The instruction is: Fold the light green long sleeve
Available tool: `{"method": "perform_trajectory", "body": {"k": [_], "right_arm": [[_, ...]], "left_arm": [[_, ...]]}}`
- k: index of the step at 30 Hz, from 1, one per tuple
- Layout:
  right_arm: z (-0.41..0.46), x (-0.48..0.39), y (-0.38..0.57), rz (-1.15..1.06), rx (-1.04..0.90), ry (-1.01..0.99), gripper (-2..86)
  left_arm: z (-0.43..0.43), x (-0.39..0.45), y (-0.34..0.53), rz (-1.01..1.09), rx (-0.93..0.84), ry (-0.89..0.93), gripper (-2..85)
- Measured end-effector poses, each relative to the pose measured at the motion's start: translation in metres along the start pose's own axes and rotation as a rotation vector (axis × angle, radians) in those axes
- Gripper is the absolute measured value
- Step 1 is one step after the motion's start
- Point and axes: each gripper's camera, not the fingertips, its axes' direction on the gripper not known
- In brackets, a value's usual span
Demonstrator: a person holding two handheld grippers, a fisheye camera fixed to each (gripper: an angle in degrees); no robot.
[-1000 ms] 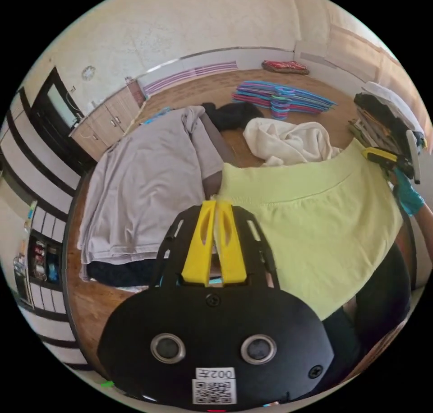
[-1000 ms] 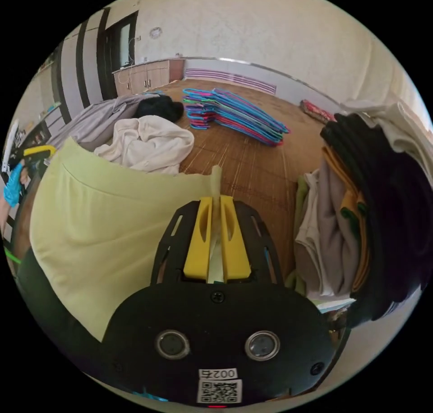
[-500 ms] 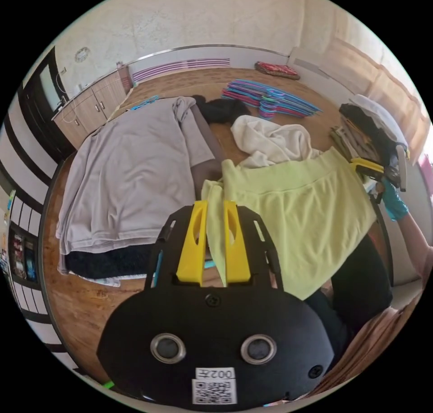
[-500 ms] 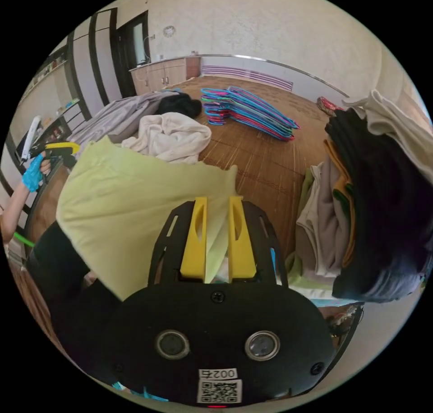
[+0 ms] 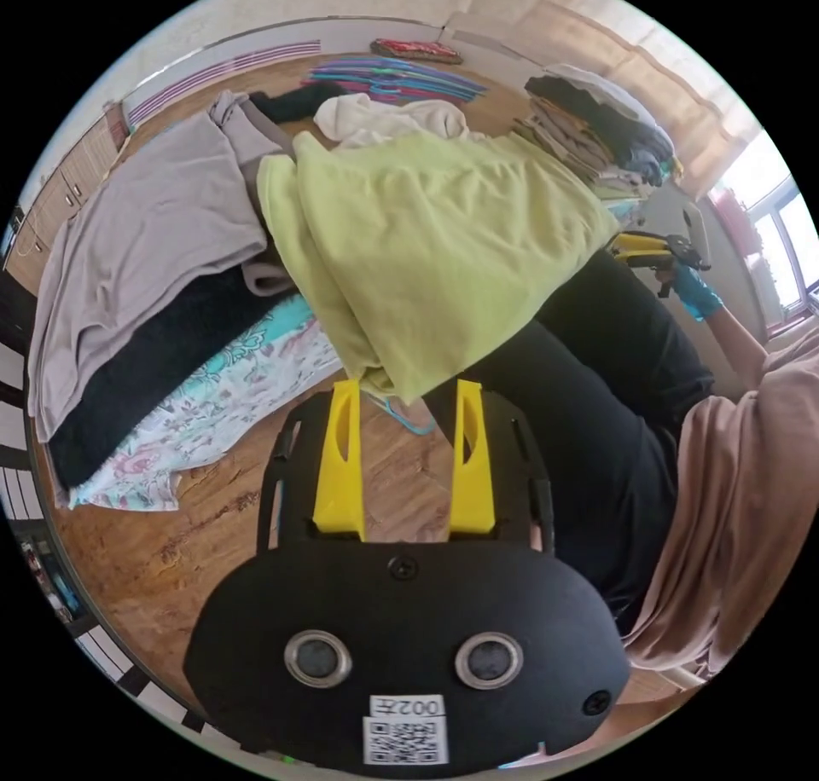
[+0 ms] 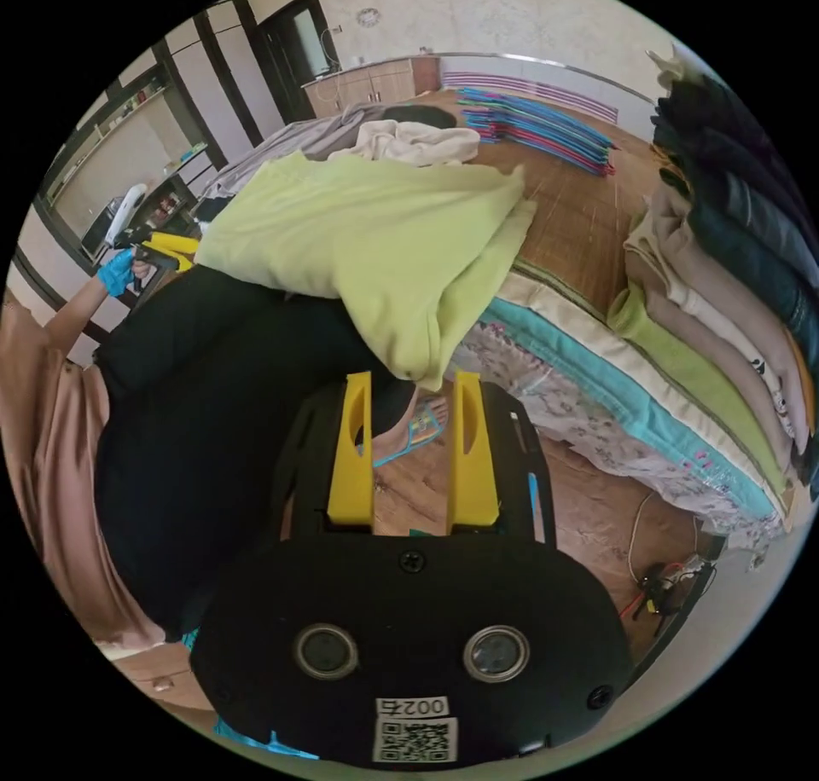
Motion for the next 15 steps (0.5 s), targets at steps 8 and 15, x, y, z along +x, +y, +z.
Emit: {"method": "perform_trajectory", "body": {"k": [8,15], "right_arm": [[0.013,-0.027,-0.002,0.077,0.067,0.144,4.8],[-0.047,-0.069,-0.004,-0.075,0.152,0.386,1.1]], "left_arm": [[0.023,0.013,0.0,0.011,0.031,-0.069,5.8],[-0.019,0.032,0.019,0.018,0.121,-0.209,-0.1]]}}
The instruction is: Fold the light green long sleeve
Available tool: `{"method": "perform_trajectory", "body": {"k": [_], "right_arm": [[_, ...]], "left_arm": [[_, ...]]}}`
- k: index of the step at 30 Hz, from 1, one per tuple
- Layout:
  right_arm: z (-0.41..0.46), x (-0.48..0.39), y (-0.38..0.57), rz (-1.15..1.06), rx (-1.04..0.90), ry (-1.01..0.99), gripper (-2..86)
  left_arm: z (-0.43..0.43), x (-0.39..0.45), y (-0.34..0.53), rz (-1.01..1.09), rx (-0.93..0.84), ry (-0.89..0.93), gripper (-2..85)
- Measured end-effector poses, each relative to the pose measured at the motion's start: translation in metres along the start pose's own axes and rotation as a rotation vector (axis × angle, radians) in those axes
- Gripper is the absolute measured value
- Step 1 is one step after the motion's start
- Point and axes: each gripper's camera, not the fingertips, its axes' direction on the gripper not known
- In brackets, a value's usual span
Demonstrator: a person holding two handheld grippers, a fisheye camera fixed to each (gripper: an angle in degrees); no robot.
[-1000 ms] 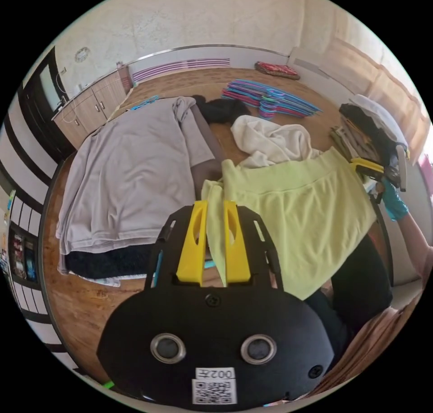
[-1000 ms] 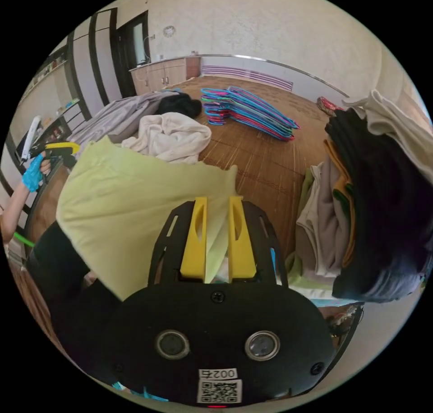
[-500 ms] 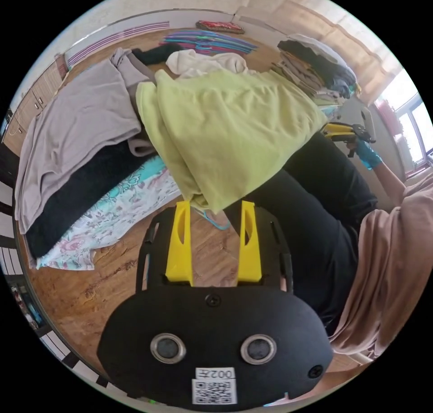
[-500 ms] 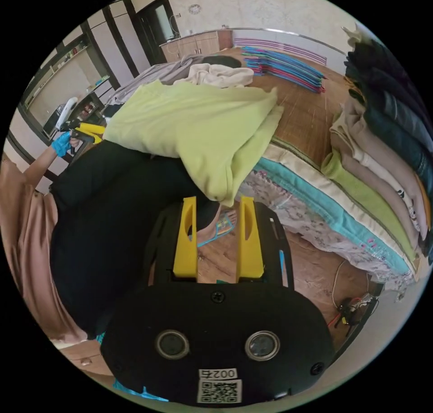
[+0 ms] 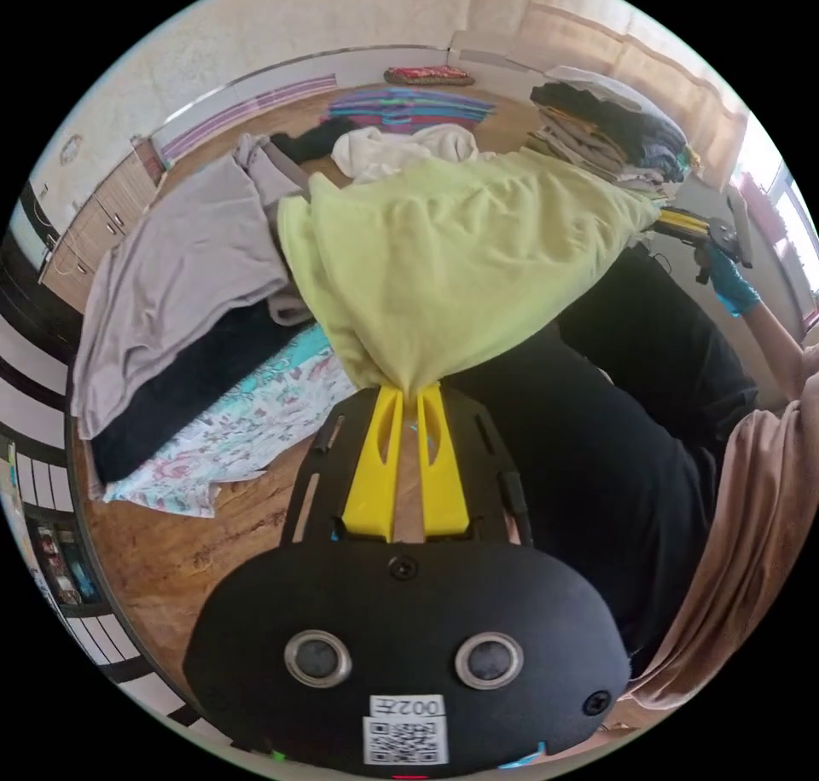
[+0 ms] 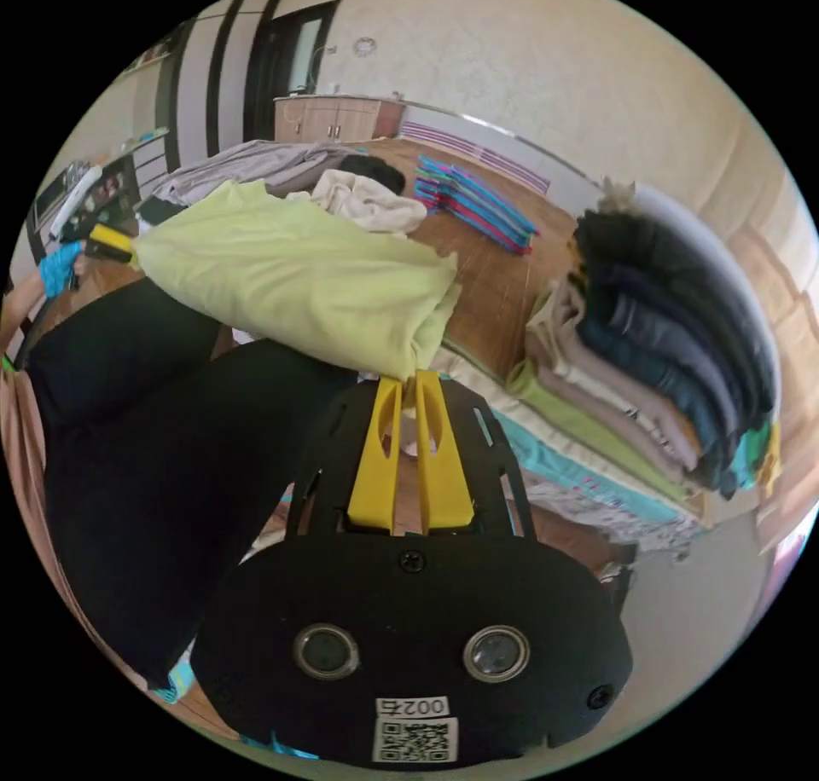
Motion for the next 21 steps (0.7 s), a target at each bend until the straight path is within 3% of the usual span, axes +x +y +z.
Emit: {"method": "perform_trajectory", "body": {"k": [5,21], "right_arm": [[-0.036,-0.022,0.007,-0.147,-0.037,-0.044,0.1],[-0.05,-0.031,0.044,-0.092,-0.173,-0.242,4.8]], "left_arm": [[-0.038,0.005,0.013,0.045,-0.005,-0.087,-0.5],[-0.047,0.021,0.068,-0.056,-0.049,0.104,0.7]]}}
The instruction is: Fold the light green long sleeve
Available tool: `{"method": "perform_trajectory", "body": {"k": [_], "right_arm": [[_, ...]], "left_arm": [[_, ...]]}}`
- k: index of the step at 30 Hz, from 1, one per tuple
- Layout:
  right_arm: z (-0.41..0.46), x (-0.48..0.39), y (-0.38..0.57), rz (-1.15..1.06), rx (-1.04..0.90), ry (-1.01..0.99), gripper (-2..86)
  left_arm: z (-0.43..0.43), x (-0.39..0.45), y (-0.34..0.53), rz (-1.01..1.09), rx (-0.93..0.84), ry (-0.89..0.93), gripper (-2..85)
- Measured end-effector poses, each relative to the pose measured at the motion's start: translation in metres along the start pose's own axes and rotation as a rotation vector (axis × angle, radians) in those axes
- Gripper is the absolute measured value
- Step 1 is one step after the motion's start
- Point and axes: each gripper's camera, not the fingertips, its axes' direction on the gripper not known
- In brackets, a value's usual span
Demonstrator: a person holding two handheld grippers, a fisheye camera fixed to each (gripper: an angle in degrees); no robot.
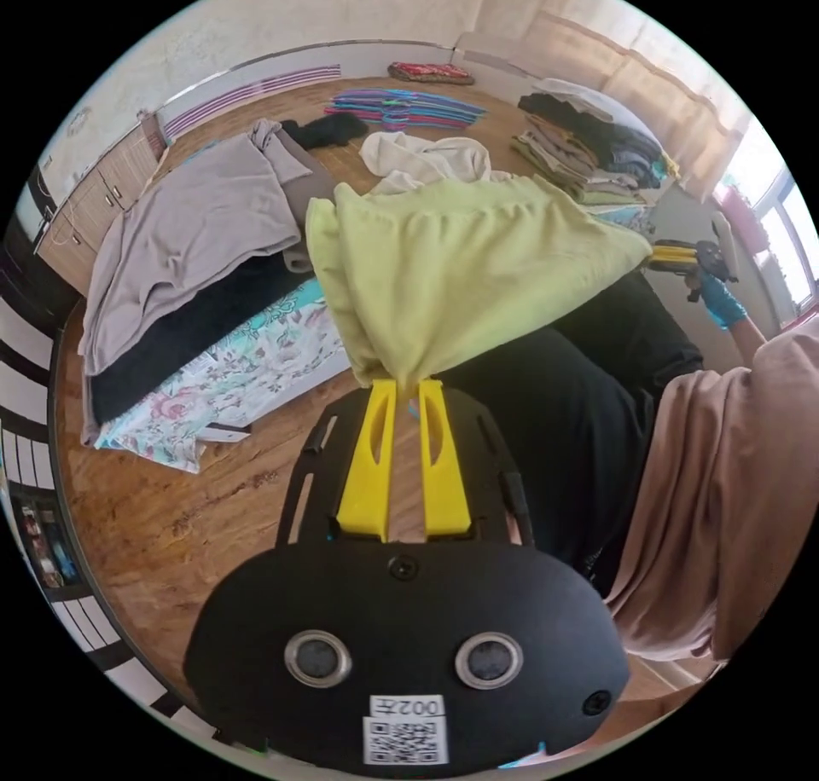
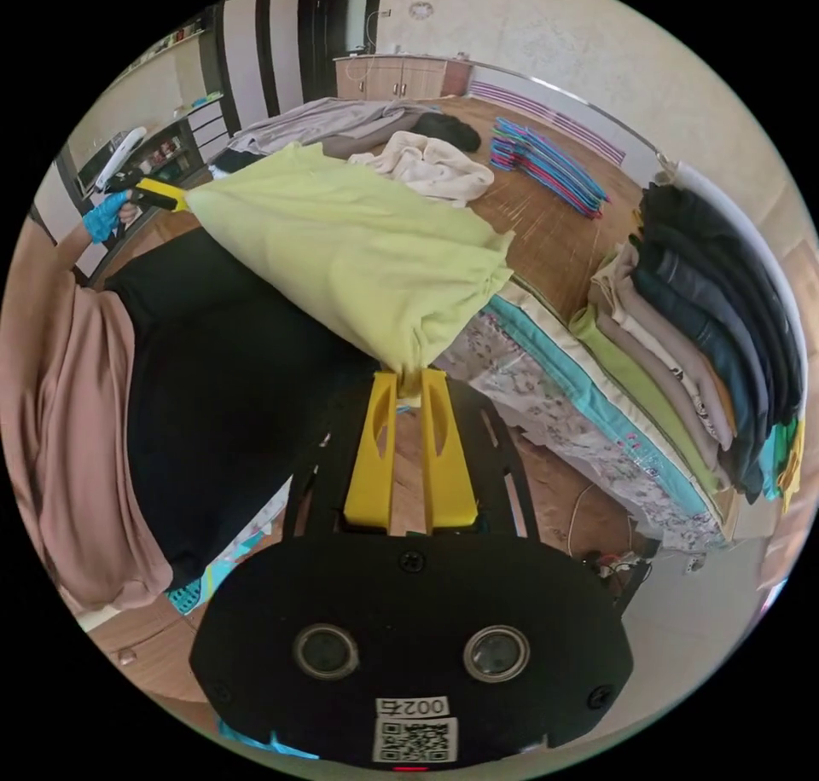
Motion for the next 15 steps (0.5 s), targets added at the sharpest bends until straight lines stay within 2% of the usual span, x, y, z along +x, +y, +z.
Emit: {"method": "perform_trajectory", "body": {"k": [4,7,11,15], "right_arm": [[-0.027,0.021,0.001,-0.014,0.0,-0.032,4.6],[-0.04,0.039,-0.007,0.051,0.119,-0.001,4.3],[-0.018,0.059,-0.038,0.201,0.257,0.068,7.7],[0.022,0.082,-0.066,0.344,0.305,0.016,11.1]], "left_arm": [[-0.027,-0.007,0.005,-0.033,0.056,-0.028,1.1],[-0.038,-0.007,-0.006,-0.041,0.126,-0.08,2.0],[-0.02,0.0,-0.047,-0.038,0.207,-0.109,3.9],[0.014,0.005,-0.094,-0.053,0.243,-0.113,5.5]]}}
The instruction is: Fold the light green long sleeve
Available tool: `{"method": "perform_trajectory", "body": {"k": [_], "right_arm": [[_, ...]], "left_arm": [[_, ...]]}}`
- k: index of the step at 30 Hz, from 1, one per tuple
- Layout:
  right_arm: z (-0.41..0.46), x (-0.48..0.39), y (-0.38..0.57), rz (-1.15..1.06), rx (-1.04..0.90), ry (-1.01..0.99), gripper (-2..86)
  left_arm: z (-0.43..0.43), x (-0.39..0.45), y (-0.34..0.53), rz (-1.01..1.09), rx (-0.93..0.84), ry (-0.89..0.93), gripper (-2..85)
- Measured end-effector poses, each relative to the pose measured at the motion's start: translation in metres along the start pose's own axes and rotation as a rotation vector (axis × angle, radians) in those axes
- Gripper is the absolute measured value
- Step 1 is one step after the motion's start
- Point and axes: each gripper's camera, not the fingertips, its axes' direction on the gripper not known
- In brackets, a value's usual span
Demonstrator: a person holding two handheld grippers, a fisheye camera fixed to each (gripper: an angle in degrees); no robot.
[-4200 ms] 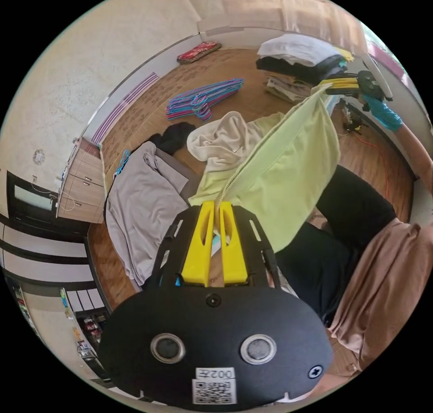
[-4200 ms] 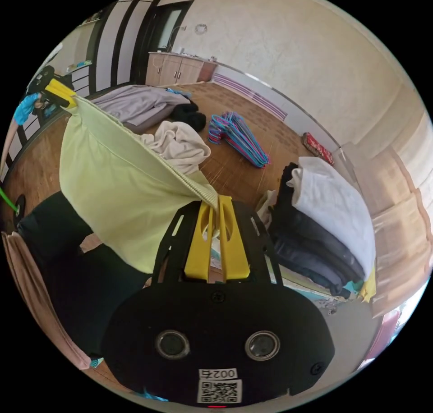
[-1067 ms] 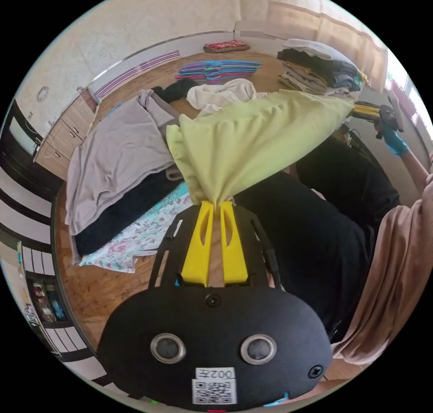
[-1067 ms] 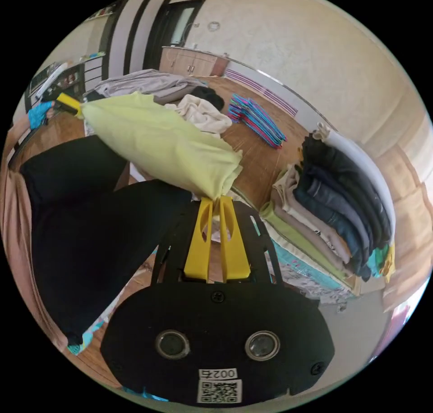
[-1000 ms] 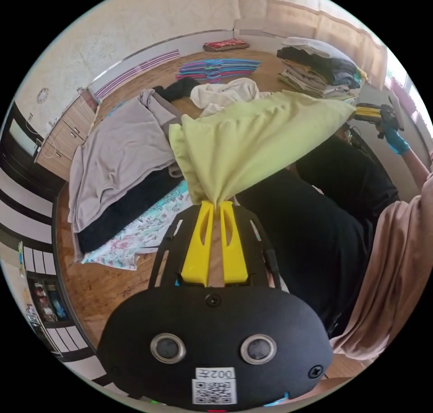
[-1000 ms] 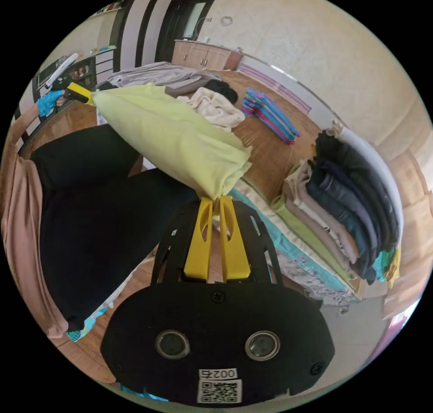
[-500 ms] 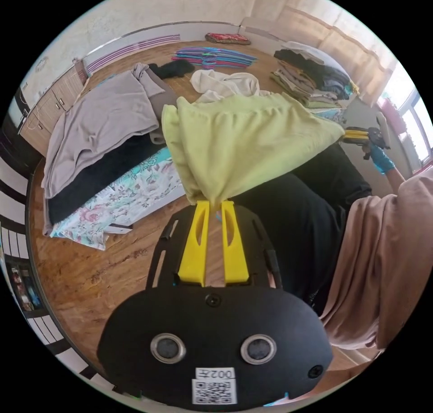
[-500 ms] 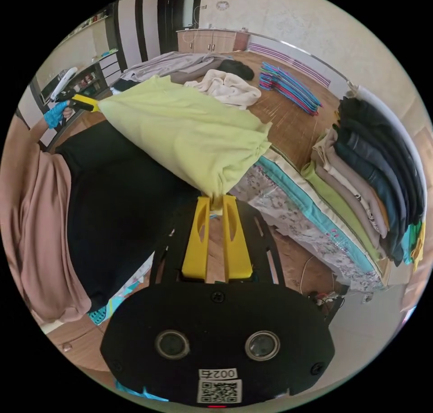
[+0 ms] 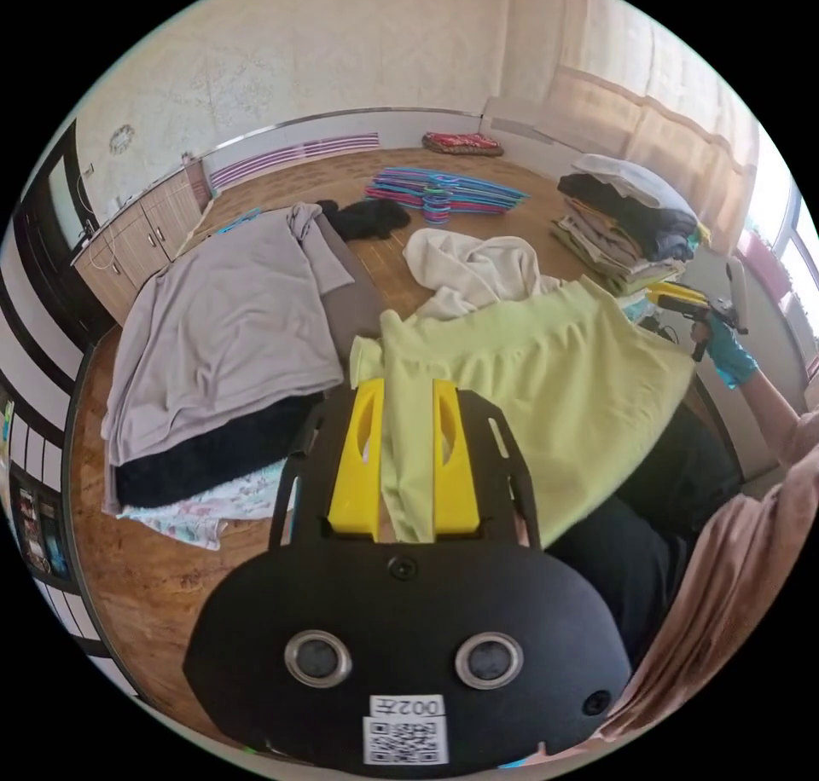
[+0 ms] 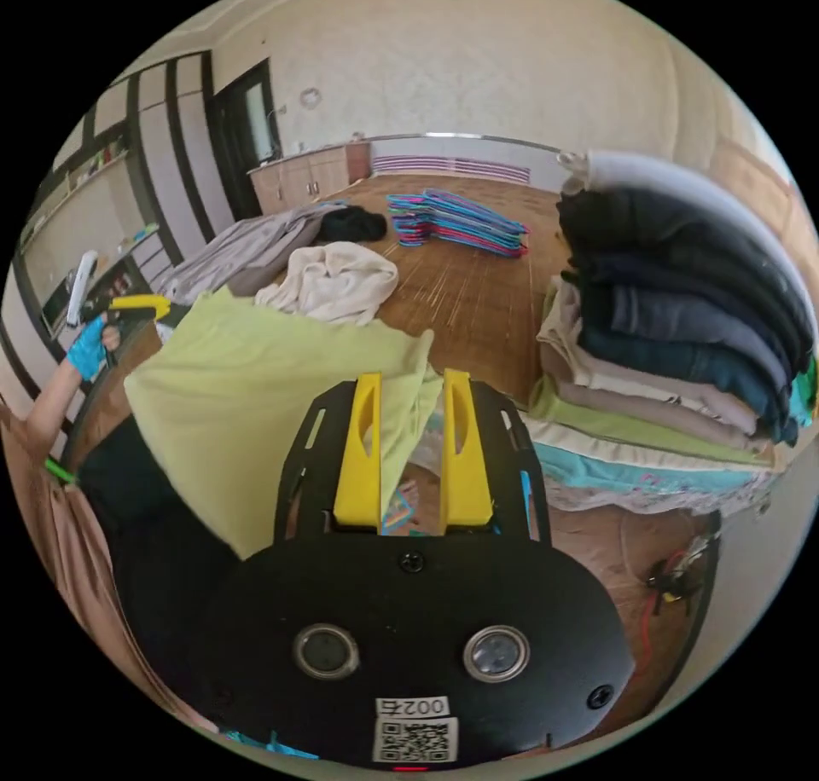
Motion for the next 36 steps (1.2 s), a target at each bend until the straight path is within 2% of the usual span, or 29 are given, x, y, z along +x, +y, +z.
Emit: {"method": "perform_trajectory", "body": {"k": [2,6,10,14,17,20,27,33,36], "right_arm": [[0.031,0.01,-0.013,0.084,-0.007,-0.058,12.5],[0.071,0.013,-0.031,0.111,-0.078,-0.054,13.2],[0.099,0.013,-0.041,0.124,-0.151,-0.063,9.6],[0.092,-0.002,-0.045,0.047,-0.099,0.03,4.1],[0.08,-0.018,-0.049,-0.029,-0.015,0.101,3.5],[0.086,-0.03,-0.055,-0.089,0.003,0.163,3.4],[0.126,-0.042,-0.059,-0.137,-0.082,0.254,4.7],[0.093,-0.04,-0.072,-0.128,-0.091,0.292,7.3],[0.058,-0.047,-0.079,-0.089,-0.043,0.203,7.4]], "left_arm": [[0.017,0.003,-0.013,-0.011,-0.009,-0.01,5.9],[0.045,0.01,-0.031,-0.035,-0.039,-0.04,4.5],[0.058,0.02,-0.035,-0.006,-0.064,-0.096,1.5],[0.05,0.033,-0.034,0.001,-0.025,-0.171,-0.3],[0.029,0.041,-0.035,-0.022,0.056,-0.243,-0.6],[0.035,0.042,-0.042,-0.005,0.017,-0.304,-0.7],[0.067,0.042,-0.055,-0.01,-0.092,-0.263,1.5],[0.027,0.048,-0.065,-0.056,-0.073,-0.231,2.9],[0.003,0.063,-0.071,-0.06,-0.021,-0.192,2.7]]}}
